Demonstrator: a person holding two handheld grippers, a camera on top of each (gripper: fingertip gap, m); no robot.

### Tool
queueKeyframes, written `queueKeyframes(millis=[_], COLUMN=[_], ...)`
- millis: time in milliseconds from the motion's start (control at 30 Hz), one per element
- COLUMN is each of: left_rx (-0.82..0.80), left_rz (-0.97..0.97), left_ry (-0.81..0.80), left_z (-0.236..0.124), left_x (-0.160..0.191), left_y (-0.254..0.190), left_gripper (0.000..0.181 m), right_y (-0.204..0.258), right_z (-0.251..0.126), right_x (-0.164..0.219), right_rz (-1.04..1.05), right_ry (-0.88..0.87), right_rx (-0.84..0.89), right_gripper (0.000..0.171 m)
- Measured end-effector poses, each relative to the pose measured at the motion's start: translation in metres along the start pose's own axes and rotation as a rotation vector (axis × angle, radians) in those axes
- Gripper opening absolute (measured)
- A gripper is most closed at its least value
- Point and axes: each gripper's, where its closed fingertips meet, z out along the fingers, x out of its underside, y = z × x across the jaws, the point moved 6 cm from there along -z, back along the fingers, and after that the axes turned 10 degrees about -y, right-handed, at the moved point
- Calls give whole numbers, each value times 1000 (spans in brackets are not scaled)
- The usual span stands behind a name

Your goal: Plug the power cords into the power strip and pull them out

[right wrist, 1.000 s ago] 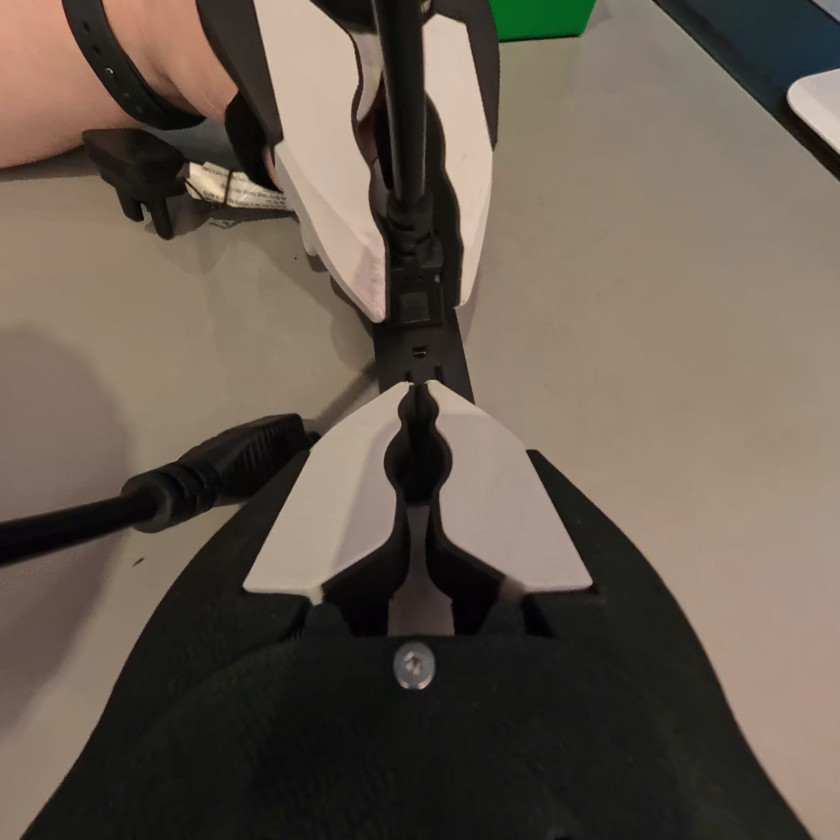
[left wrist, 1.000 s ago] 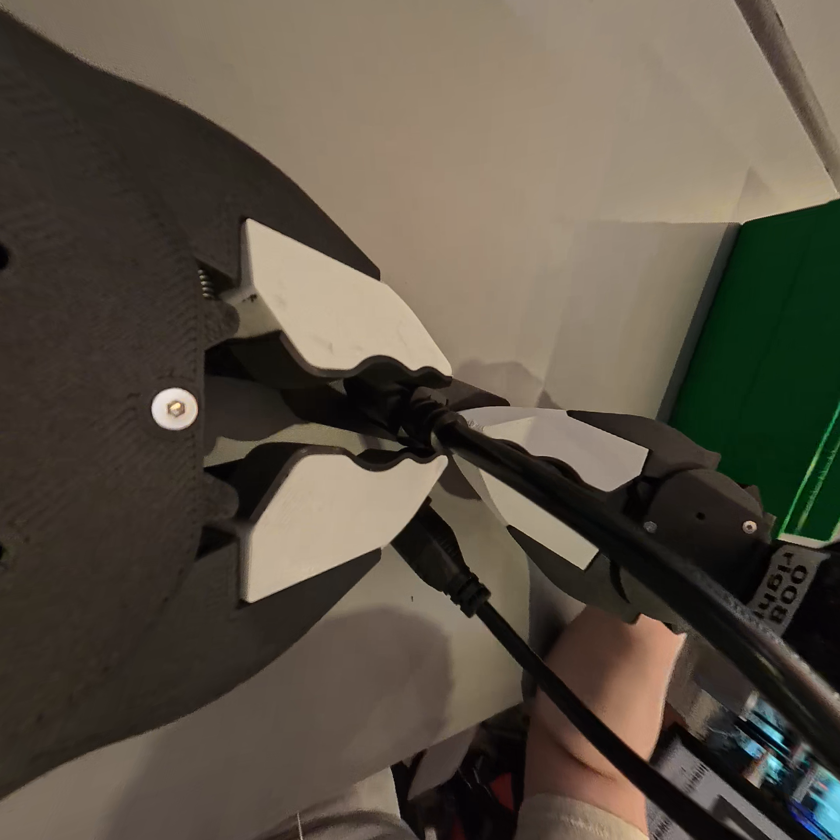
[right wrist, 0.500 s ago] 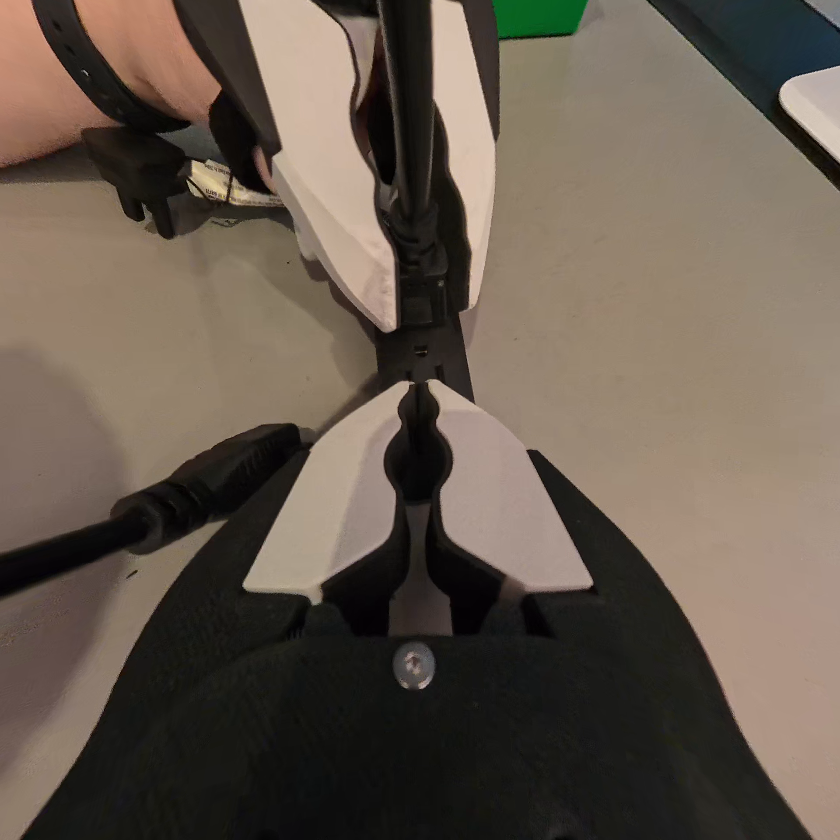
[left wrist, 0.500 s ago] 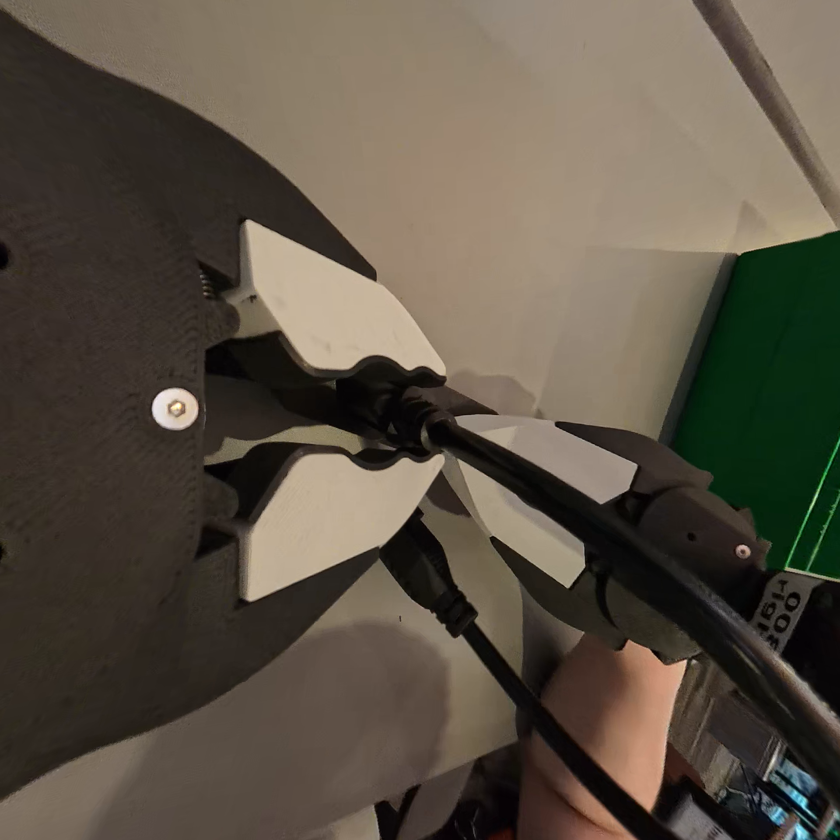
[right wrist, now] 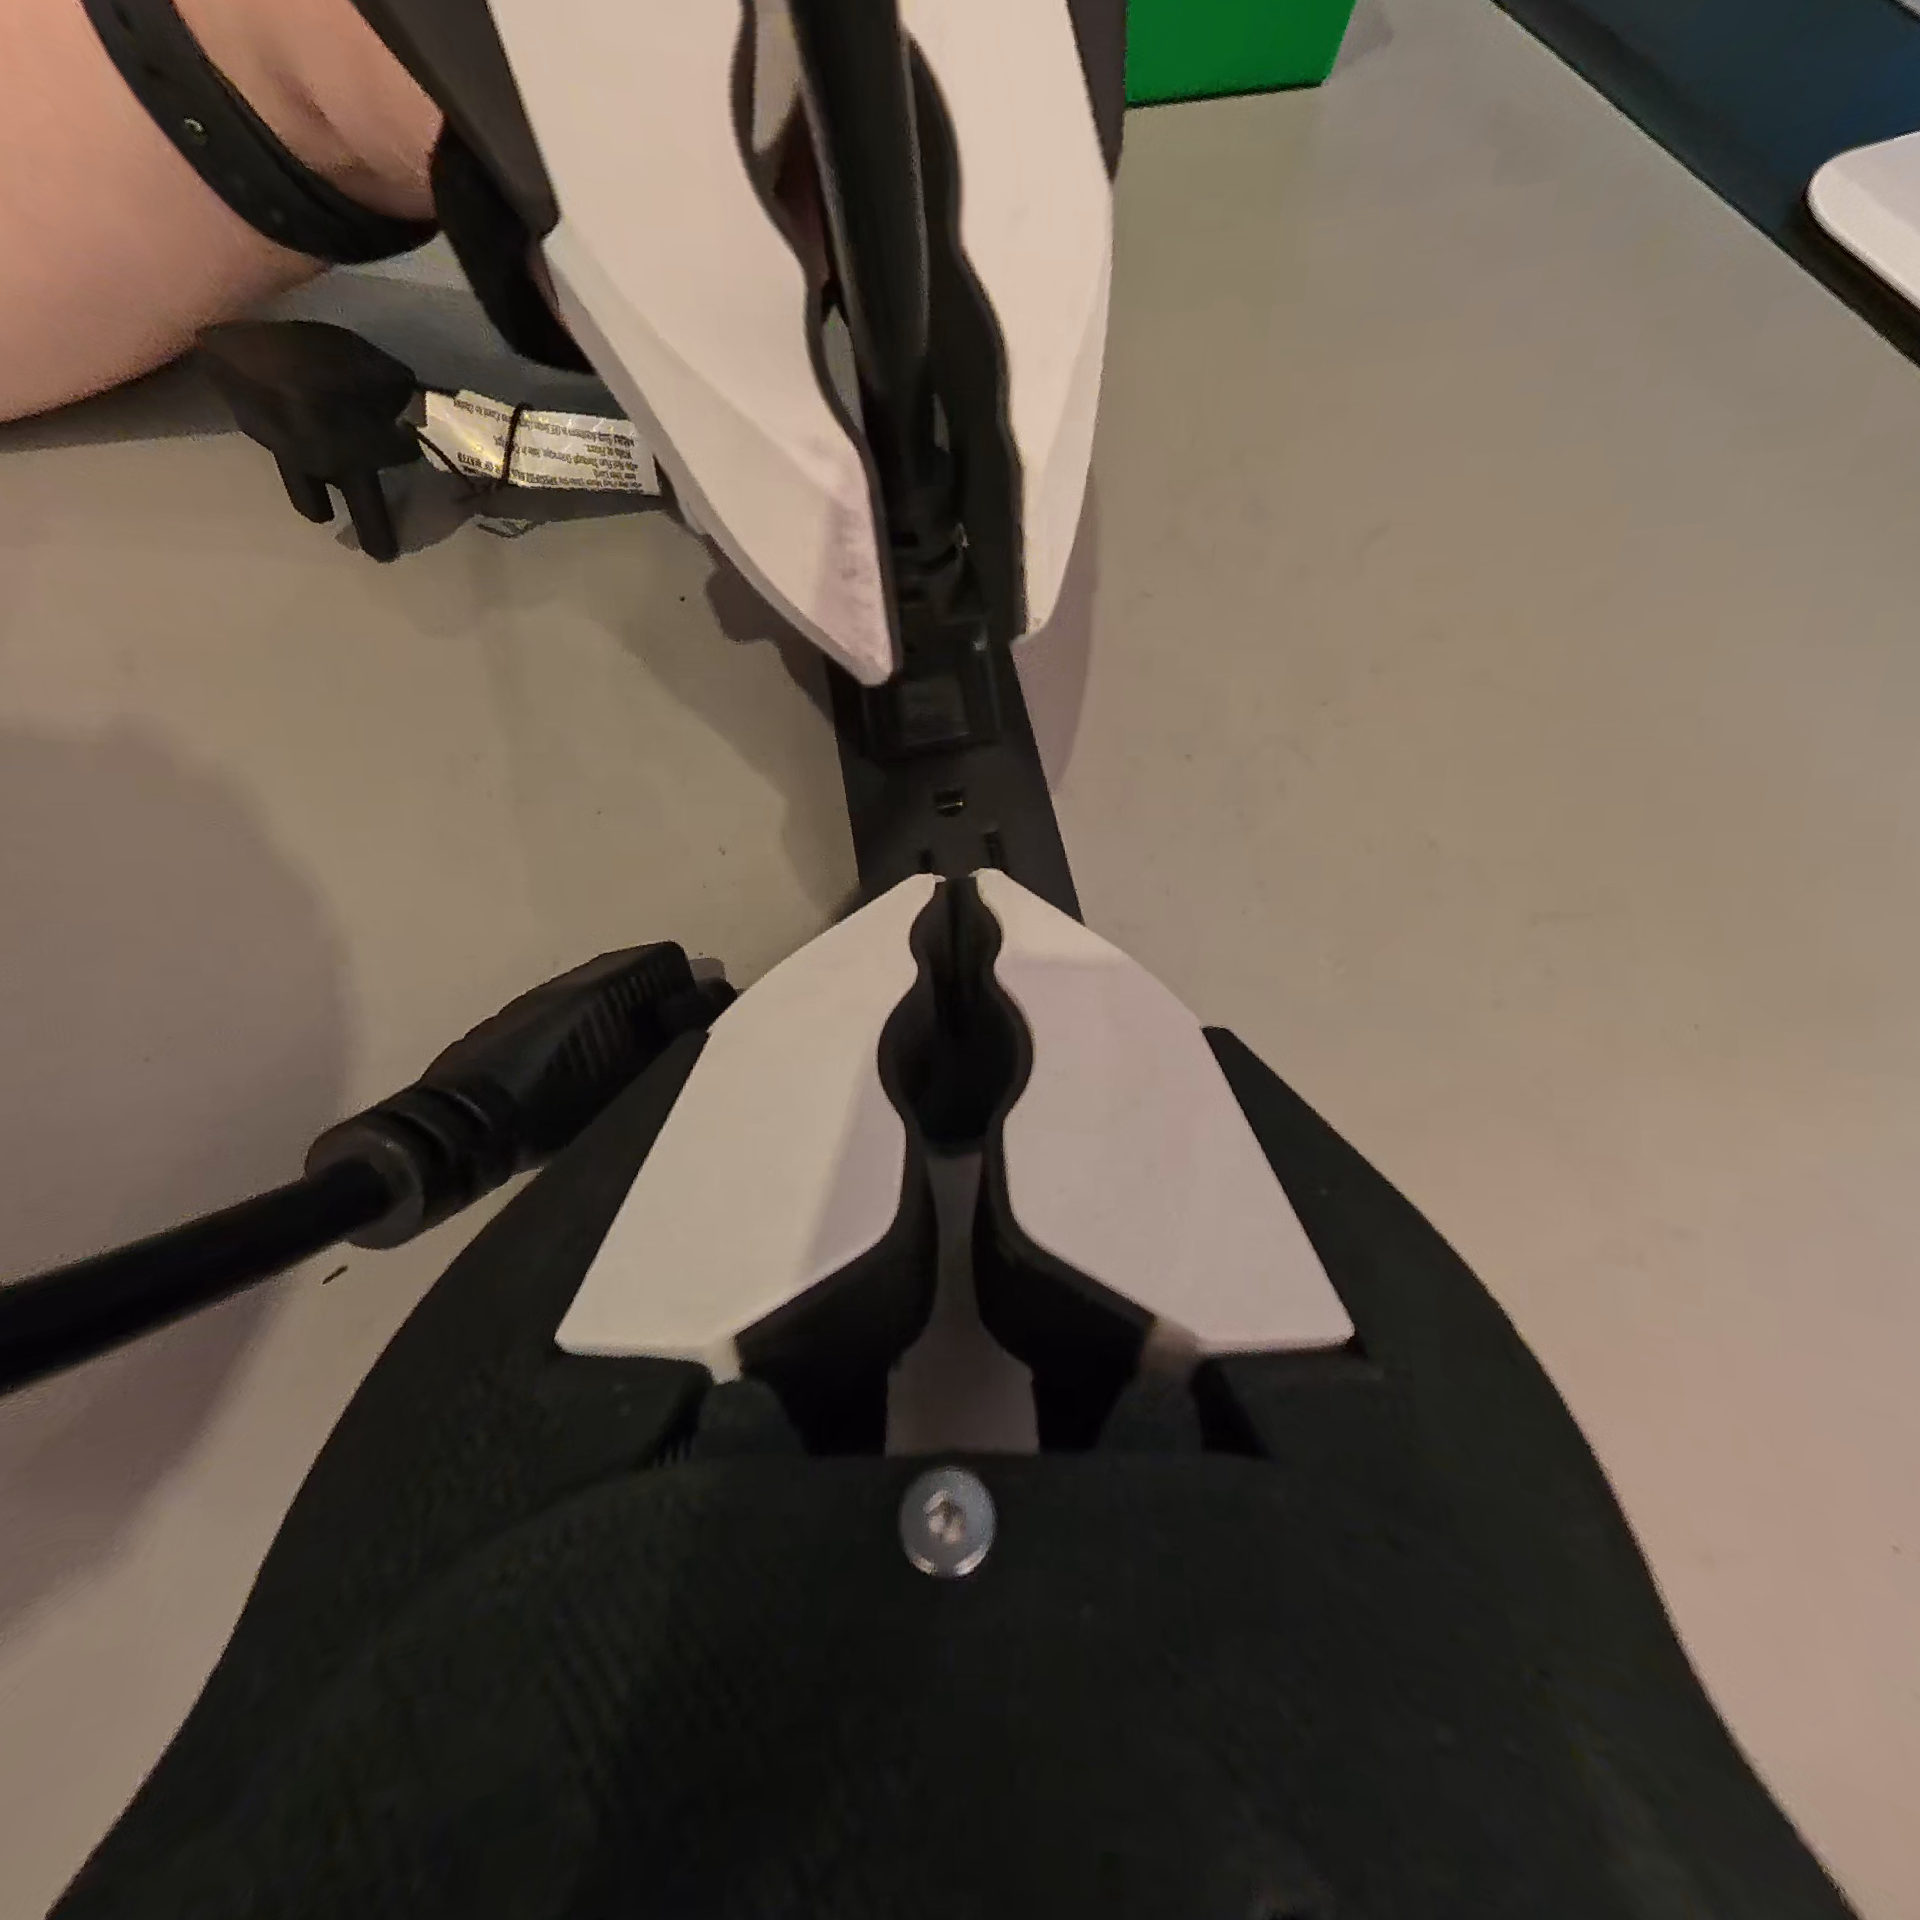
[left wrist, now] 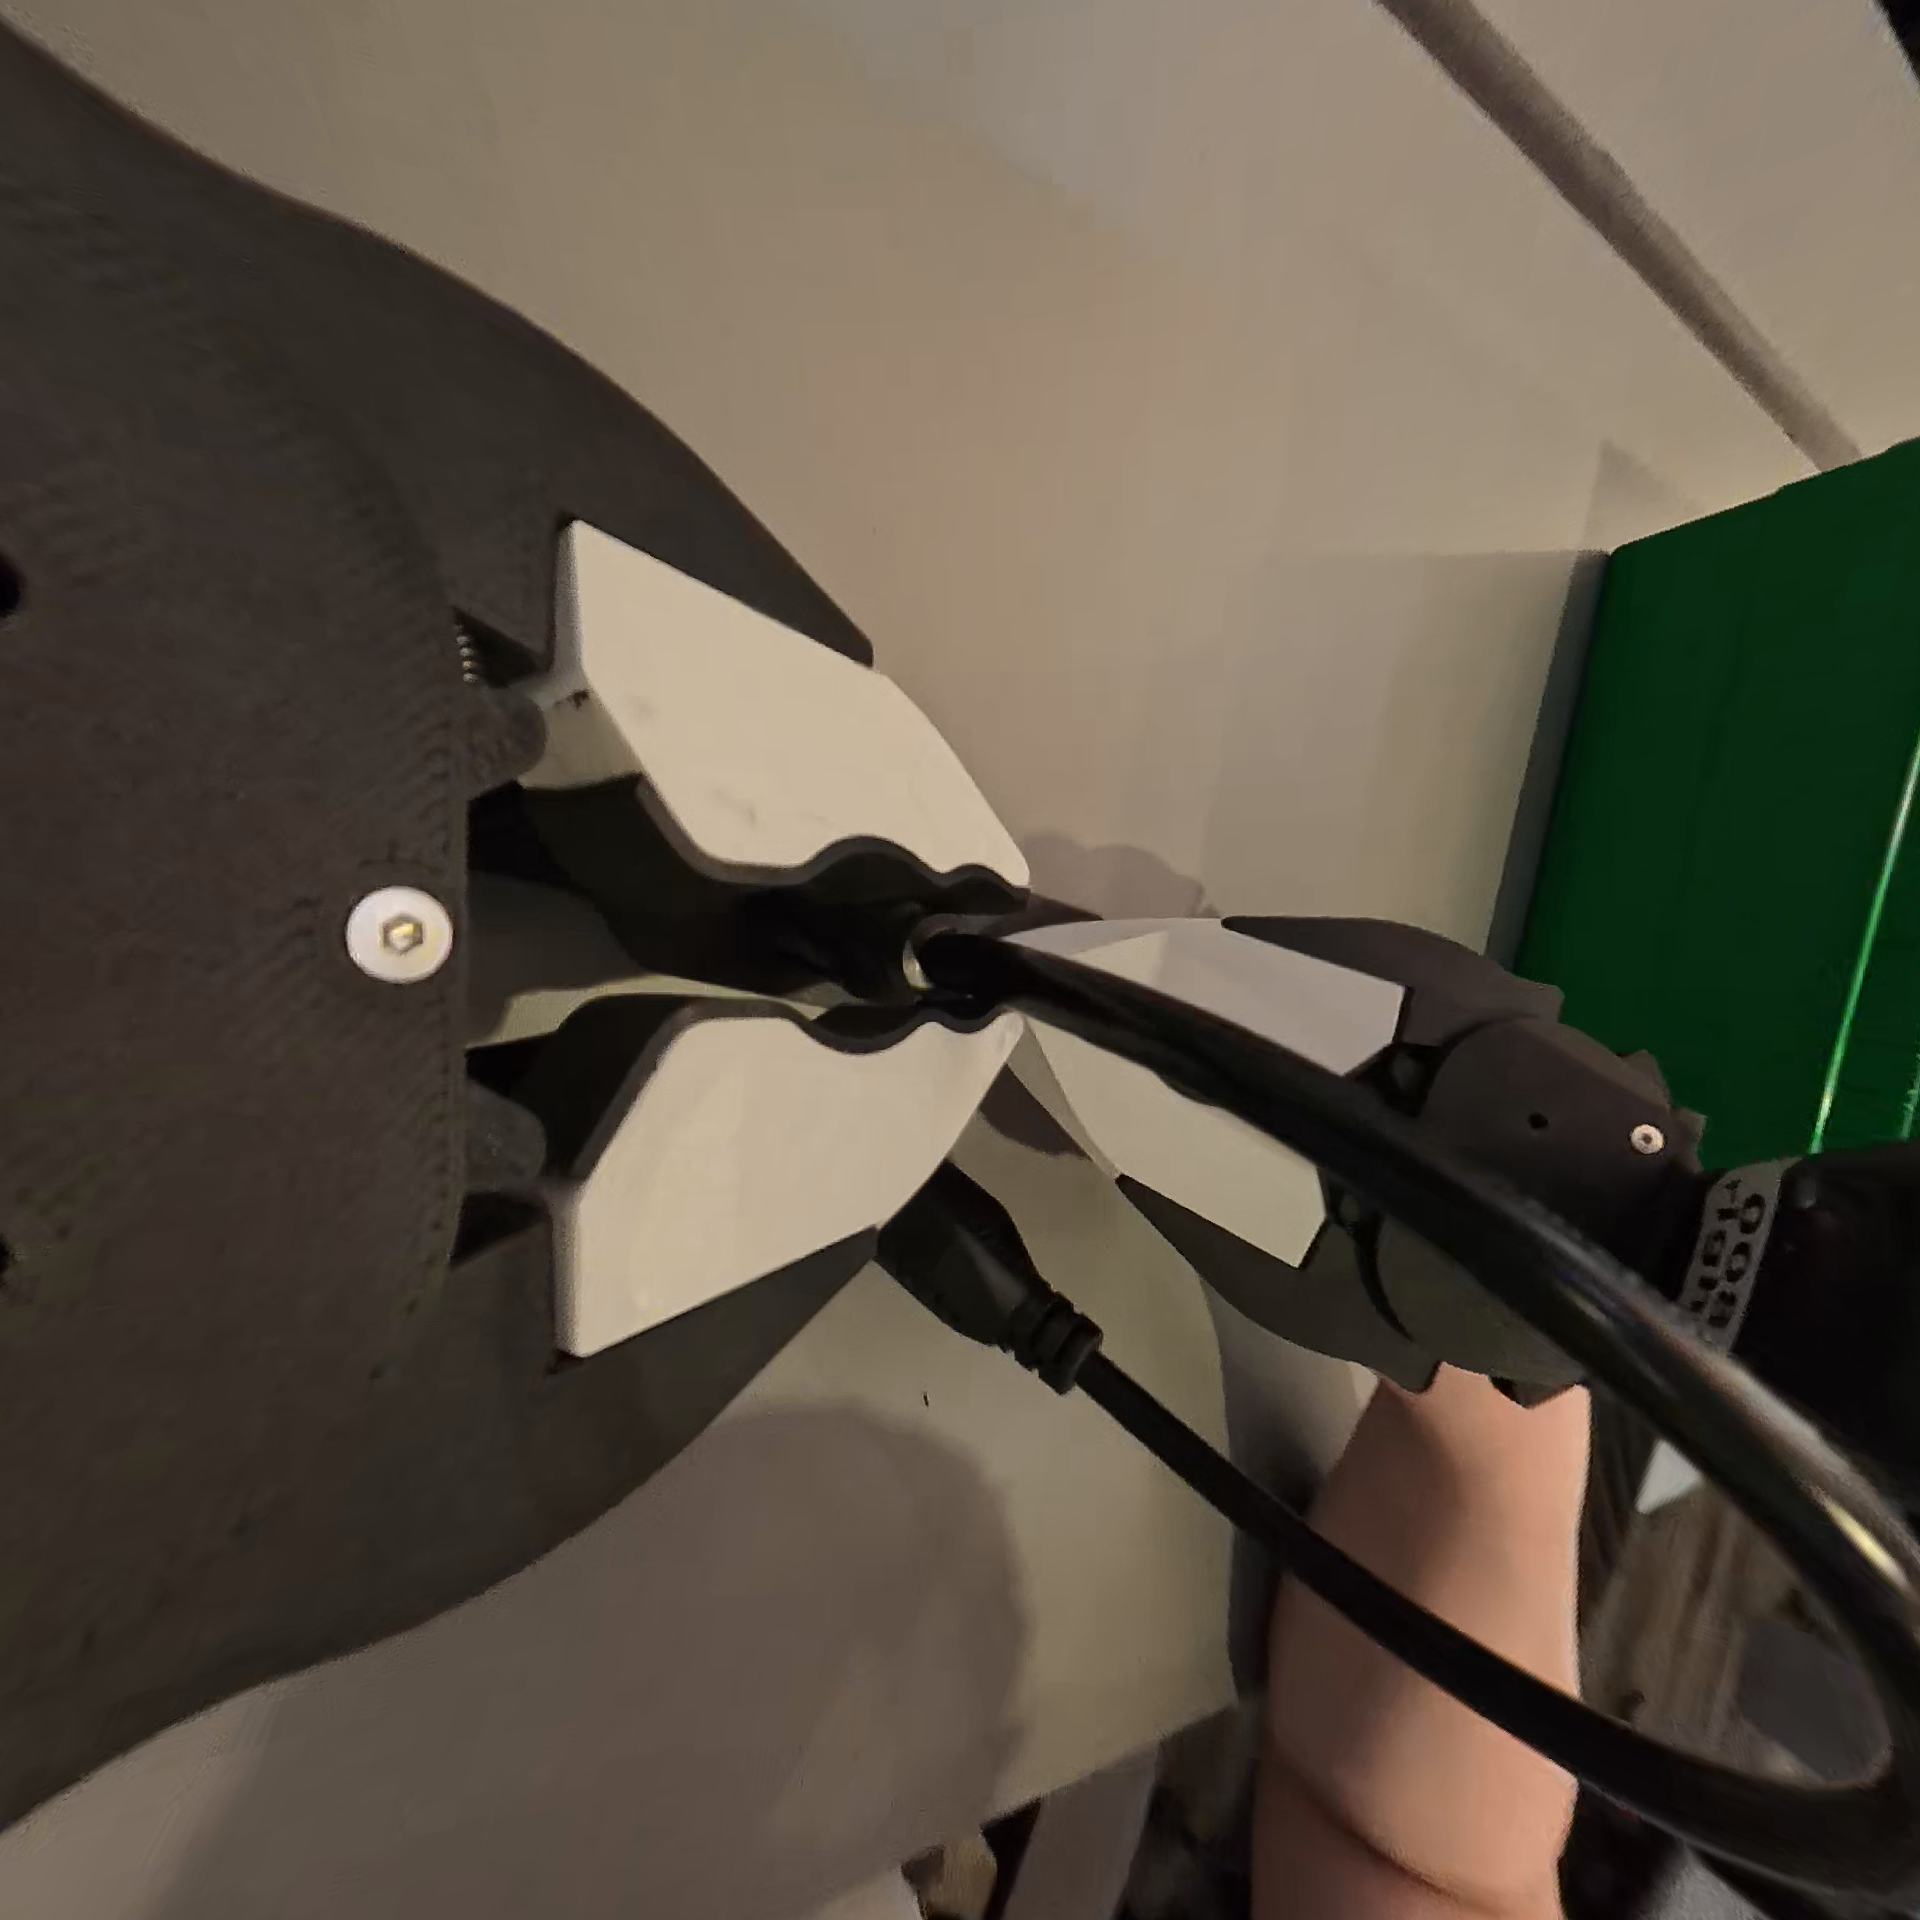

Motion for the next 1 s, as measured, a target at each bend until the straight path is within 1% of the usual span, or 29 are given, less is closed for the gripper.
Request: queueKeyframes(millis=[67, 200, 300, 400, 467, 567, 633, 700, 867, 1000], left_rx=[-26, -7, -36, -91, -117, -103, -126, -159, -97, -119], left_rz=[37, -61, -30, 46, 97, 112, 107, 131, -17, -28], left_ry=[0, -84, -59, -10, 18, -4, 21, 81, -26, -58], left_z=[-2, -13, -14, -11, -4, 7, 5, -2, -9, -15], left_x=[1, 6, 5, 4, -4, -17, -13, -3, 4, 6], left_y=[-1, 6, 7, 4, 2, 0, 5, 7, 13, 14], left_gripper=[13, 14, 13, 12, 12, 12, 12, 11, 12, 12], right_y=[0, -1, 0, 0, -1, -3, -3, -3, -3, -2], right_z=[-1, 0, 3, 3, 1, -5, -2, 2, 3, 7], right_x=[1, 2, 0, 0, -1, -2, -1, 0, 1, 0], right_rz=[3, 20, 7, 3, 18, 33, 26, 24, 29, 28], right_ry=[-1, -15, -8, 1, -12, -31, -22, -12, -14, -20], right_rx=[-4, -15, -14, -8, -7, -7, 6, -3, -9, -6], right_gripper=[9, 9, 9, 9, 9, 9, 9, 9, 9, 9])
